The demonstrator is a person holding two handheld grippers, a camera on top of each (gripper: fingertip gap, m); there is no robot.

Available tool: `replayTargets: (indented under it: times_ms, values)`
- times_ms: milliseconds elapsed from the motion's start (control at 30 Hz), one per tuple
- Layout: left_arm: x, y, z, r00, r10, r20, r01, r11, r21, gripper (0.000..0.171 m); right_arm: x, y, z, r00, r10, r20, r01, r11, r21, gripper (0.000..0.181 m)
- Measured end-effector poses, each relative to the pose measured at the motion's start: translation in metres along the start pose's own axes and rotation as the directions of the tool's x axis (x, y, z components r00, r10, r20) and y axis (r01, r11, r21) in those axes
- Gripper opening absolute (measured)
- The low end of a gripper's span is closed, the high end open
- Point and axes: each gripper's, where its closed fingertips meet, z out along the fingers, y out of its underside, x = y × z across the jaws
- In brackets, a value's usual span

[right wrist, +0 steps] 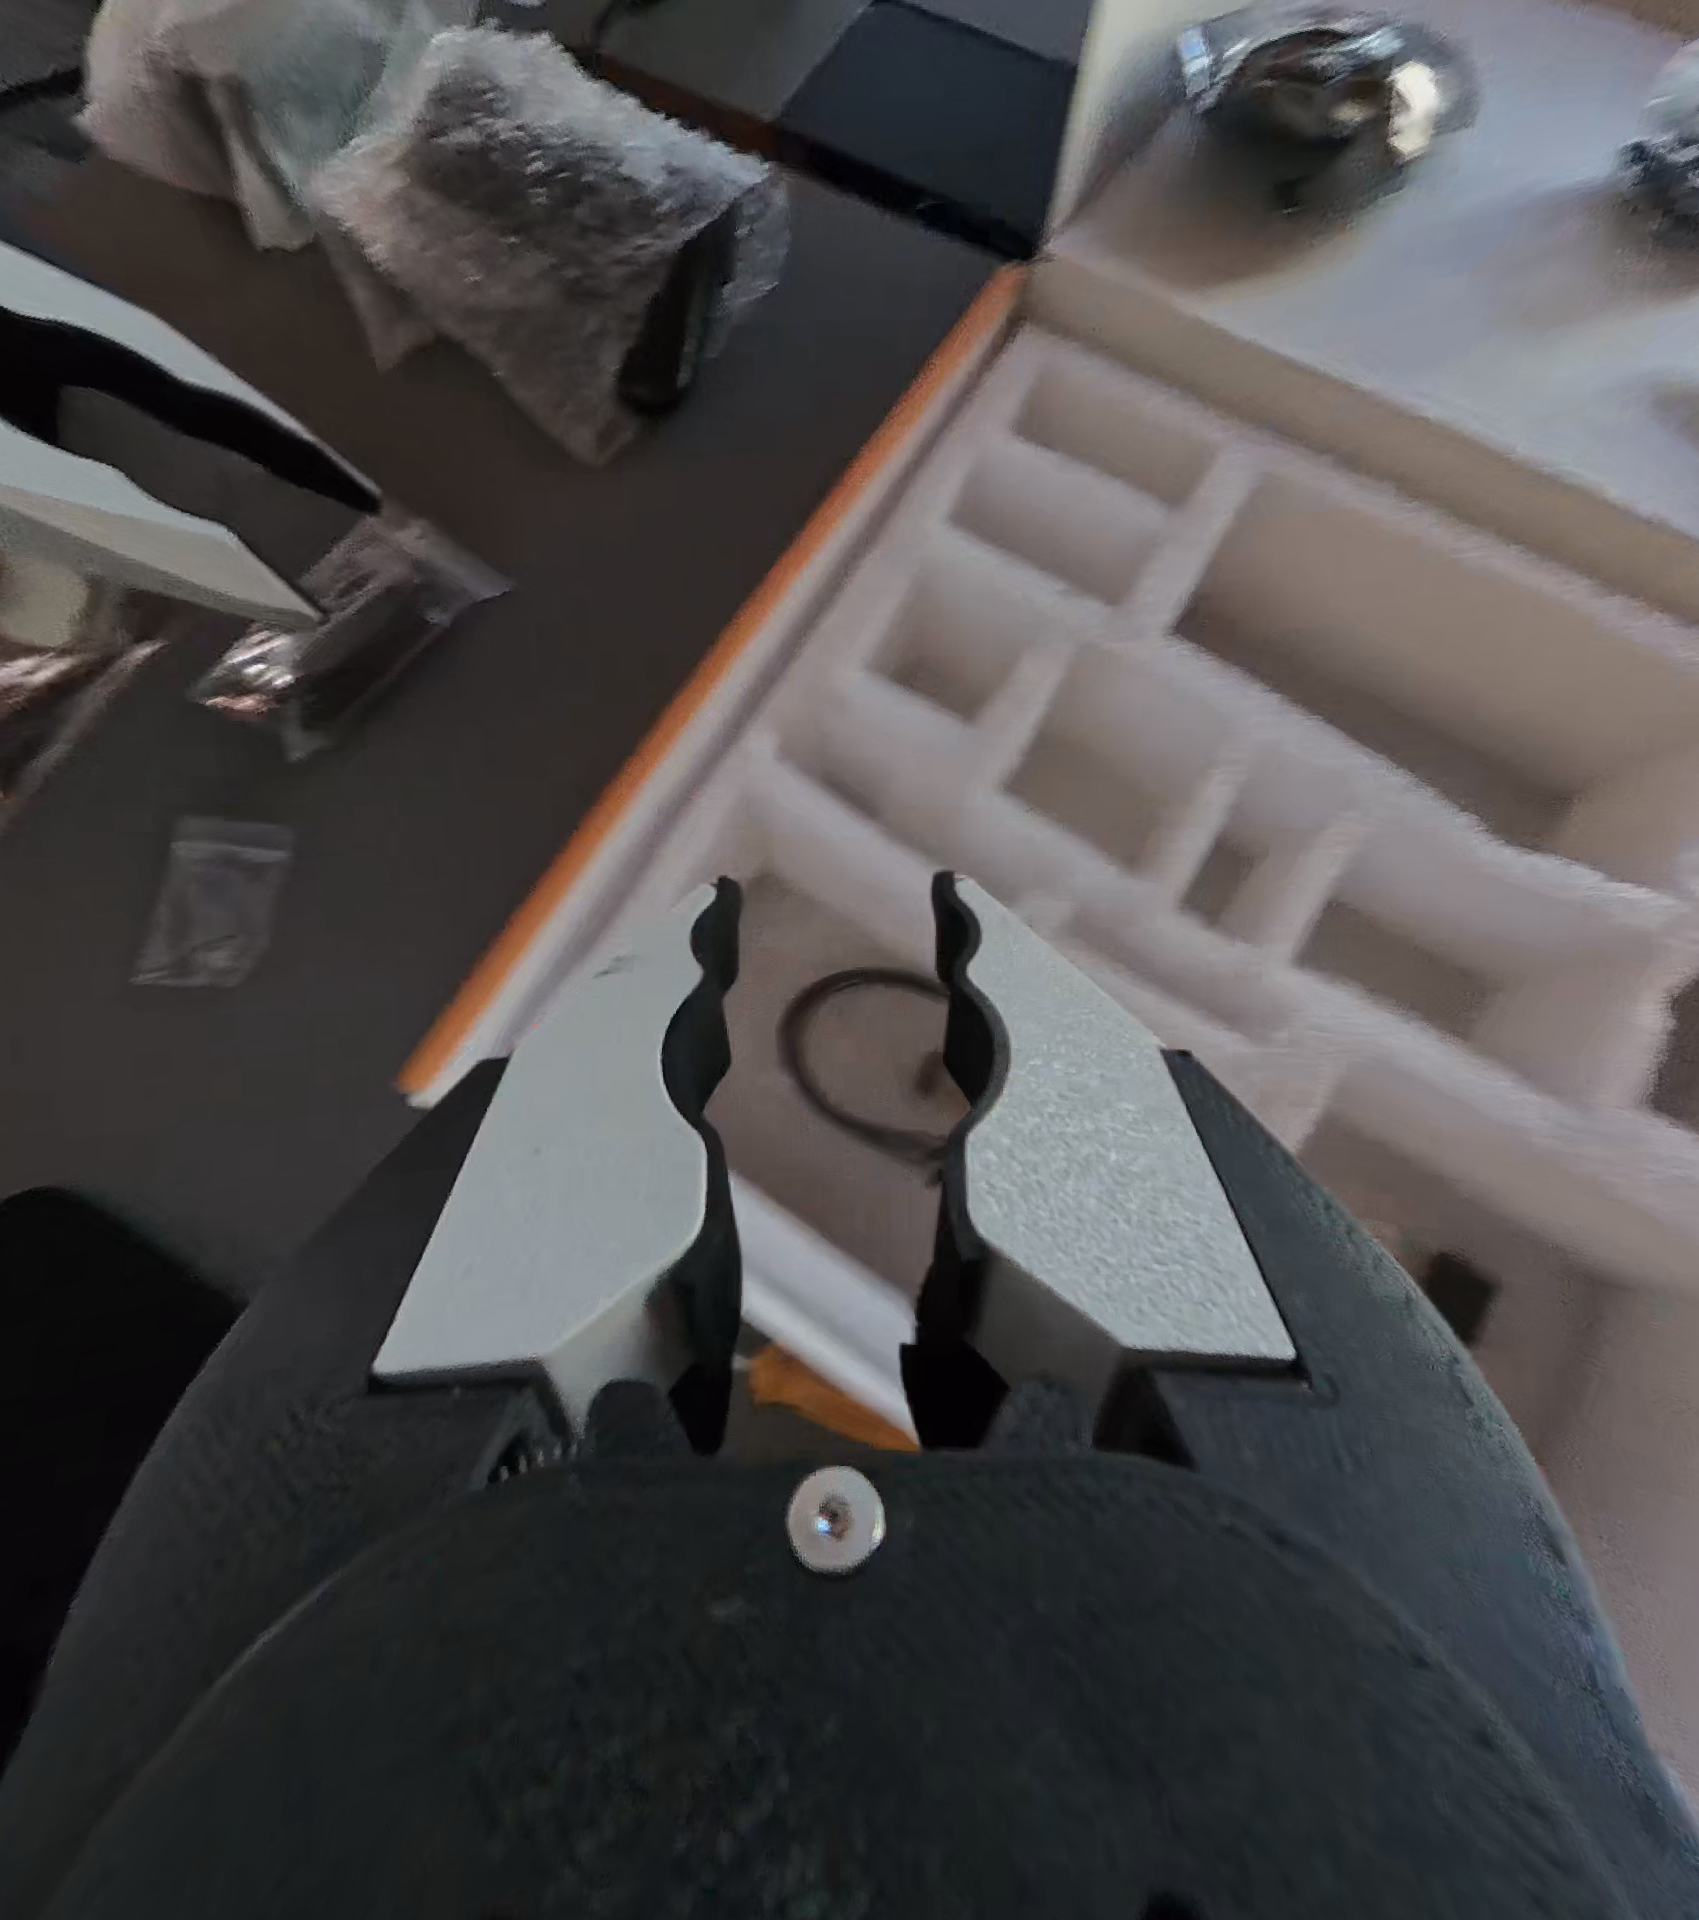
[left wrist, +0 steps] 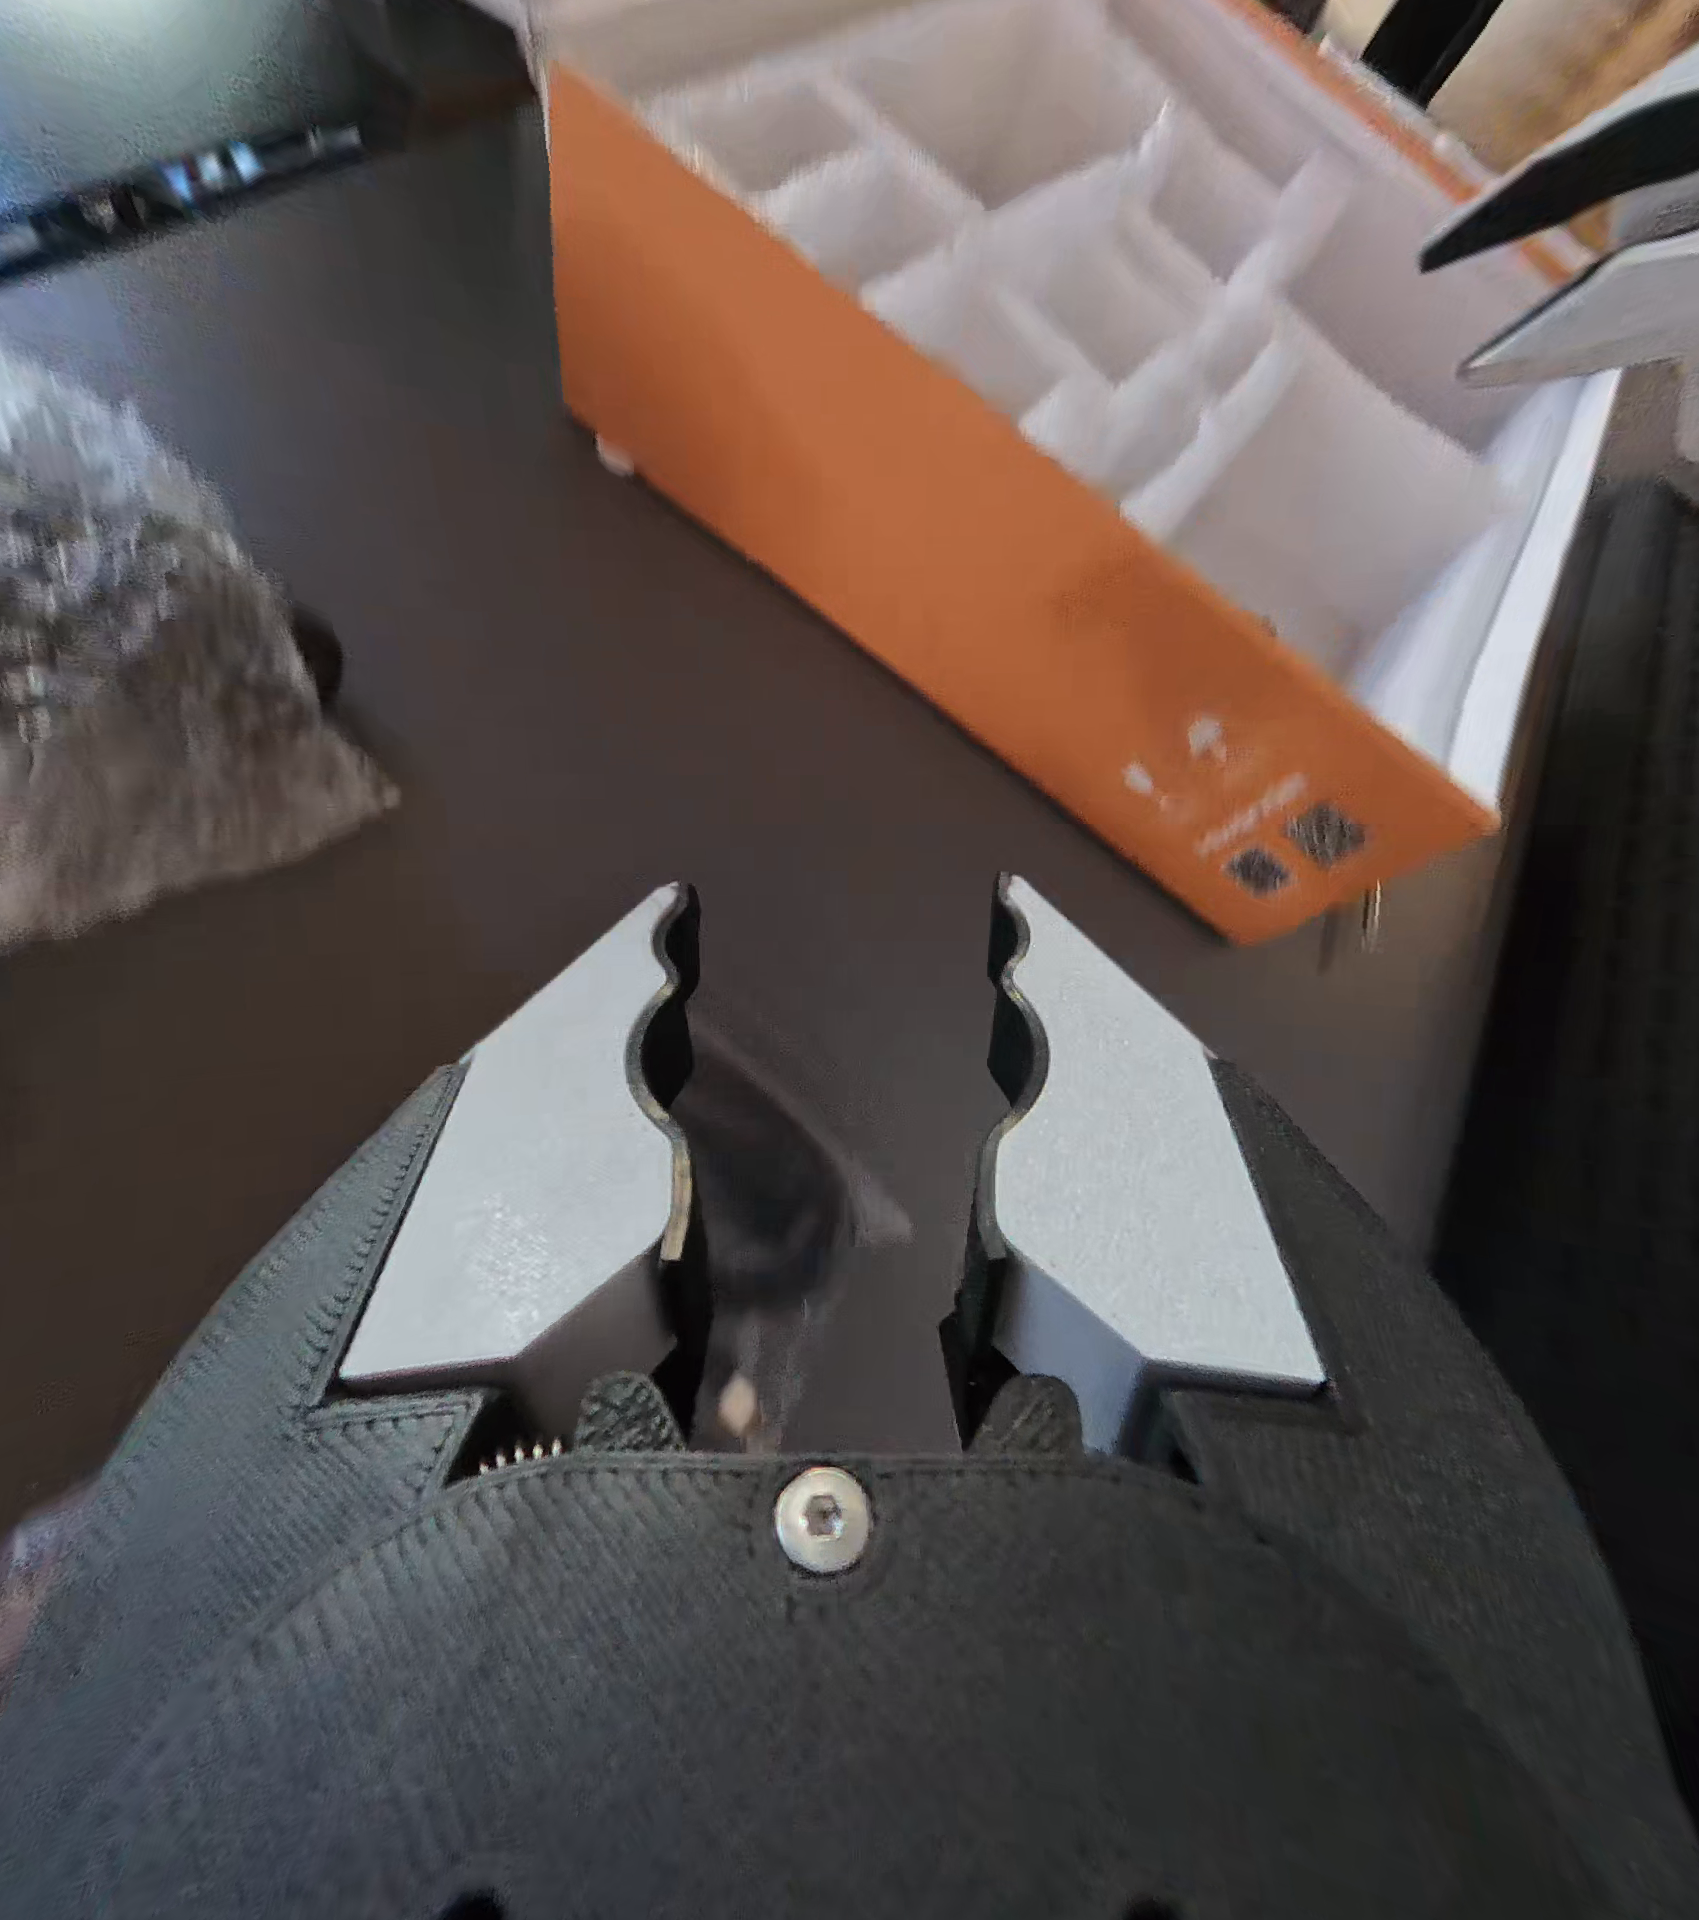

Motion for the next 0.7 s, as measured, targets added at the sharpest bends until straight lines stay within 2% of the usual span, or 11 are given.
replayTargets:
  times_ms: [133, 233, 300, 367, 467, 600, 700]
  values:
    - [-0.007, -0.067, 0.035, 1.0, -0.005, -0.001, 0.005, 0.995, 0.101, 0.053, 0.076, -0.038, 0.011, 0.999, -0.012, -0.041, 0.016, 0.995, 0.095, 0.043]
    - [-0.016, -0.116, 0.057, 0.999, -0.046, 0.02, 0.042, 0.983, 0.177, 0.051, 0.112, -0.076, 0.027, 0.998, -0.06, -0.005, 0.06, 0.984, 0.17, 0.046]
    - [-0.028, -0.135, 0.07, 0.993, -0.107, 0.054, 0.093, 0.973, 0.209, 0.05, 0.132, -0.096, 0.048, 0.992, -0.123, 0.003, 0.12, 0.97, 0.213, 0.045]
    - [-0.046, -0.142, 0.081, 0.979, -0.168, 0.112, 0.134, 0.957, 0.256, 0.049, 0.143, -0.111, 0.073, 0.985, -0.165, 0.046, 0.149, 0.959, 0.243, 0.047]
    - [-0.076, -0.135, 0.097, 0.944, -0.228, 0.24, 0.151, 0.942, 0.299, 0.045, 0.15, -0.135, 0.11, 0.971, -0.22, 0.09, 0.184, 0.937, 0.297, 0.048]
    - [-0.096, -0.123, 0.11, 0.871, -0.181, 0.457, 0.048, 0.957, 0.287, 0.04, 0.144, -0.148, 0.163, 0.927, -0.37, 0.055, 0.344, 0.901, 0.264, 0.052]
    - [-0.088, -0.122, 0.113, 0.848, -0.13, 0.513, 0.006, 0.972, 0.237, 0.034, 0.142, -0.159, 0.176, 0.926, -0.374, 0.05, 0.348, 0.898, 0.269, 0.051]
